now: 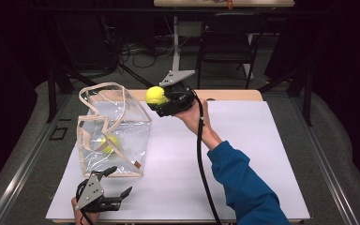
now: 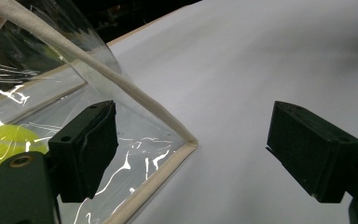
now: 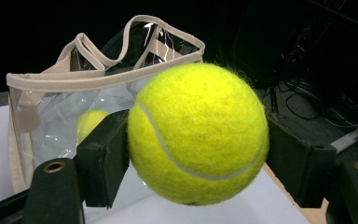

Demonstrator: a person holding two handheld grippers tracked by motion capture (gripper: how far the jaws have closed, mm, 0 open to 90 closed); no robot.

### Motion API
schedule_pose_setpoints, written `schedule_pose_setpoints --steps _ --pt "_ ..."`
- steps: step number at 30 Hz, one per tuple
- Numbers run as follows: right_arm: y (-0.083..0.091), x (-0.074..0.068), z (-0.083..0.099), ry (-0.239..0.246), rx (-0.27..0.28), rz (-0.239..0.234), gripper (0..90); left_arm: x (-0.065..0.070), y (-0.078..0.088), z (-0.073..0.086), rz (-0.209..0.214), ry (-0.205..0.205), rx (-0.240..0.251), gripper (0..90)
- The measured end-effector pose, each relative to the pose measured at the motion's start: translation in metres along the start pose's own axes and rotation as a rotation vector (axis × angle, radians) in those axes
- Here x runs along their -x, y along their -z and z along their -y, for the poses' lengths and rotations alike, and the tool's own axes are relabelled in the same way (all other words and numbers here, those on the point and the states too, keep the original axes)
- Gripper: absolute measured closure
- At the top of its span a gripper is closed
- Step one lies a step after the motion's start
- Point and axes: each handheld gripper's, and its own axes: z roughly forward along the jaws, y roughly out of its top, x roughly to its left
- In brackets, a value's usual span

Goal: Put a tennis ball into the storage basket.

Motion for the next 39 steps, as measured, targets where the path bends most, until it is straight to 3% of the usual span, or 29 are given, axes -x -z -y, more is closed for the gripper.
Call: schedule_pose_setpoints --steps 39 --pt "-0.014 -0.011 -0.025 0.026 0.010 -0.011 26.2 -0.001 0.000 0.000 -0.001 -0.003 0.000 16.0"
